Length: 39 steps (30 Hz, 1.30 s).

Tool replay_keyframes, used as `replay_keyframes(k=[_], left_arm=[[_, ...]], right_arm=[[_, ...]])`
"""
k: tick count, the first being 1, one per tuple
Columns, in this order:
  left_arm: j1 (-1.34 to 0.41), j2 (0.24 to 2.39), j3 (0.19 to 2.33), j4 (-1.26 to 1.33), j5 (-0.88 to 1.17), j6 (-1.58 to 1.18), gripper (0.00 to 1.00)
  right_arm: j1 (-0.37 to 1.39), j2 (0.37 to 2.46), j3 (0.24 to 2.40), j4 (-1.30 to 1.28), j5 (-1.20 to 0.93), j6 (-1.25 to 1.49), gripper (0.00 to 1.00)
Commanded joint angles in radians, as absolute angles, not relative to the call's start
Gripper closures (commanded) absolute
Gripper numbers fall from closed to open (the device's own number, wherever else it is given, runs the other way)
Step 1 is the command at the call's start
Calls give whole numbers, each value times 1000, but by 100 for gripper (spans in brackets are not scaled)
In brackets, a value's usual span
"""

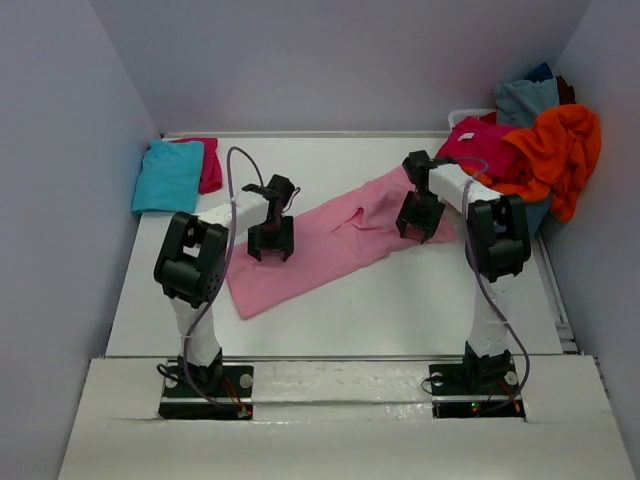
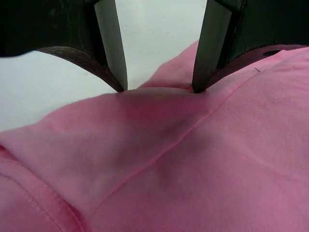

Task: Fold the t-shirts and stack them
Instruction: Rotate the rectangle-folded T-shirt at the center of the board.

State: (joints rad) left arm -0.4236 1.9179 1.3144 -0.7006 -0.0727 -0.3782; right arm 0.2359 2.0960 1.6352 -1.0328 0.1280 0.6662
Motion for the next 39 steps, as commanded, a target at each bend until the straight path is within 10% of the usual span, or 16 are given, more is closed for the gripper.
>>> replay_keyframes(k=[1,39], left_arm=[[-428,1899,1224,-666,-26,-405,25],[-437,1688,941,-687,121,-422,26]], right_arm=[[233,2146,1693,-996,140,680,38],[178,2529,2336,-1163,-83,588,38]])
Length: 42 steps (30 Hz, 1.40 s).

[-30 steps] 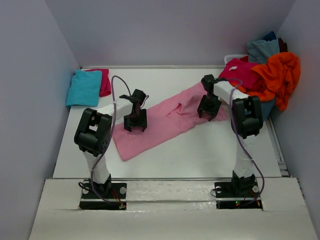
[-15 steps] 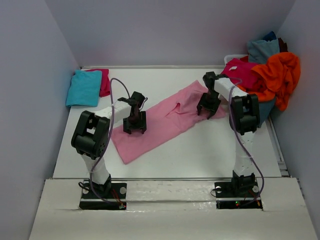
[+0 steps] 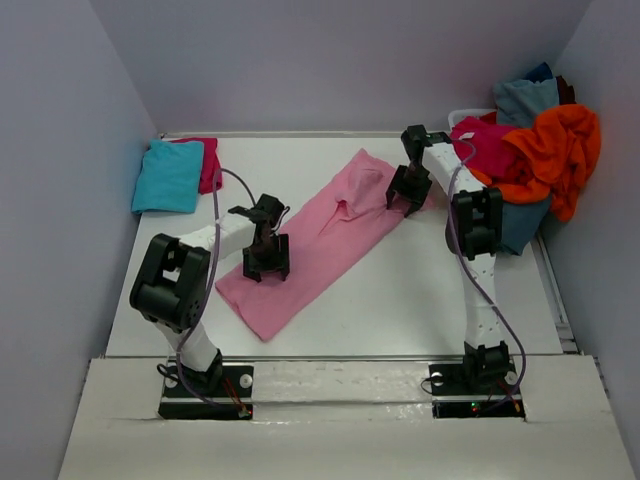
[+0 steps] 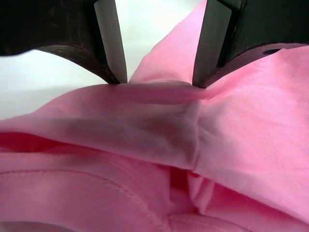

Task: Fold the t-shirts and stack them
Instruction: Rotate the rectangle-folded T-shirt at the center of the board.

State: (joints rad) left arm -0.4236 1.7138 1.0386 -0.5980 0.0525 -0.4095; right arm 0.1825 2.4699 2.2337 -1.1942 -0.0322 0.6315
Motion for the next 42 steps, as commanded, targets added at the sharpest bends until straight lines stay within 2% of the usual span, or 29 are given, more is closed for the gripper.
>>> replay_keyframes(k=[1,8,15,24,31,42], left_arm=[[-449,1677,927,-687,129,-423,26],[-547,1602,824,-695,193,-449,26],[-704,1540,807,-744,277,-454,27],[-848,1557,954,-758,416,-408,28],[-896,1649,1115,-784,321,-411,27],[-887,1628,1055,-768,275,-465,27]], right_arm=[[178,2536,2344,-1161,-96,578,38],[178,2542,2356,-1117,-251,502,38],[209,2551,2370,-1106,-299,437,38],[218,2568,2379,-1101,-301,423,37],[218,2545,2340,-1097,-285,413,37],[218,2503,2292,-1086,-278,405,37]])
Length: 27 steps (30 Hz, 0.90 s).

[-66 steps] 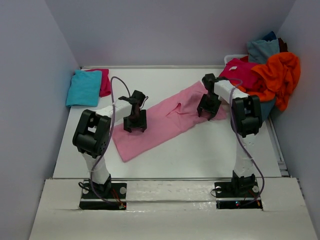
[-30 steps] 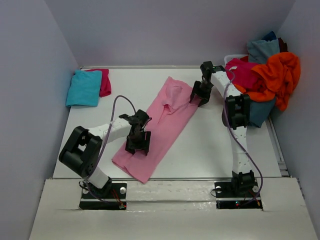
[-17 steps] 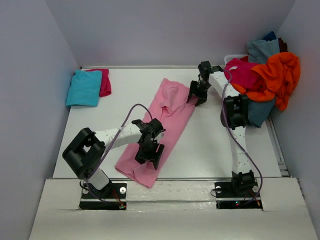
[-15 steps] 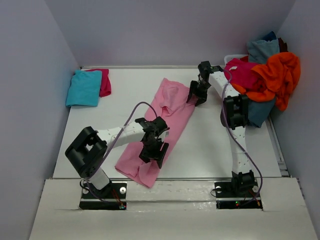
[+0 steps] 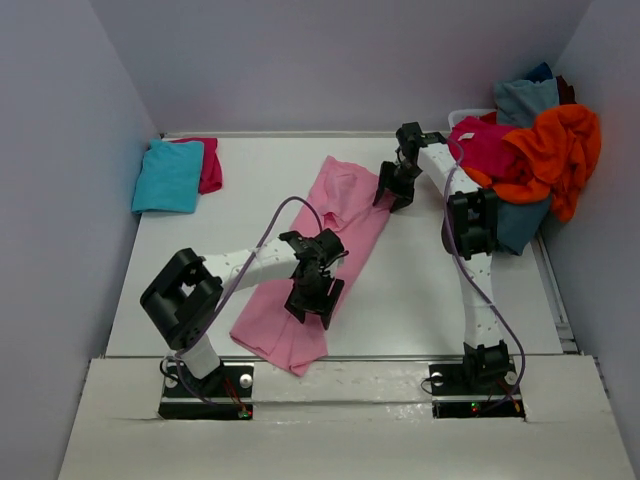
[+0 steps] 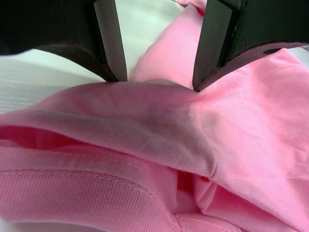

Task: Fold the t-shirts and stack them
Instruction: Rotate the rectangle-folded T-shirt at the center of the board.

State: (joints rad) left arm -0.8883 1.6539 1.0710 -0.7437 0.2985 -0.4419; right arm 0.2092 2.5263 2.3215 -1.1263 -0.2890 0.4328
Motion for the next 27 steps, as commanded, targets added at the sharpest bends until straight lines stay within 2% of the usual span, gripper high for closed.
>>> replay_keyframes(k=[1,7,18,27], left_arm=[[-887,1626,1057,-772,262,-468,27],[-887,1600,1110,-814,131,-505,27],[-776,1657,1279,-856,-96,-489,27],[-726,1796,1404,-856,-86,-420,27]], right_arm=[[218,2499,2289,-1086,-279,405,37],[236,2404,2235,-1095,-252,408,37],[311,2206,1962,-1062,-227,406,37],[443,2117,1867,-1037,-278,456,37]])
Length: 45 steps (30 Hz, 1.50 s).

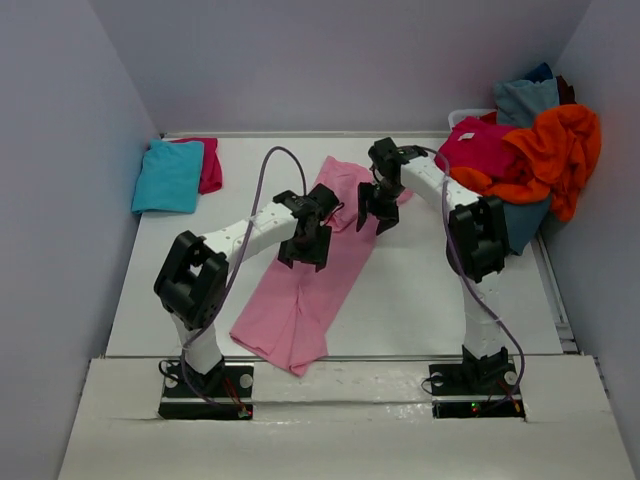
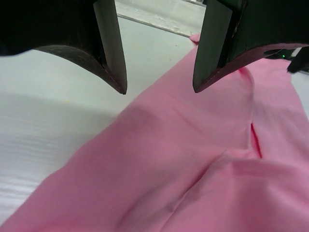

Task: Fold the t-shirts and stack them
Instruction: Rotate the rectangle-folded T-shirt at the center of the board.

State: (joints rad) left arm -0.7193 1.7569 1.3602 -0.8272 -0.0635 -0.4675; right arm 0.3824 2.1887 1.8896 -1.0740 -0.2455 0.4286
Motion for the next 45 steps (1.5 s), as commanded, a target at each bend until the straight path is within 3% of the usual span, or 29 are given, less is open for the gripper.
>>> replay_keyframes(k=[1,45], left_arm=[[-726,1807,1407,-857,-84,-417,27],[-736,1611,1040,-939,-51,-443,27]], right_arm=[[452,2117,1865,-1035,-276,457,37],[474,2447,1970,-1009,-278,491,39]])
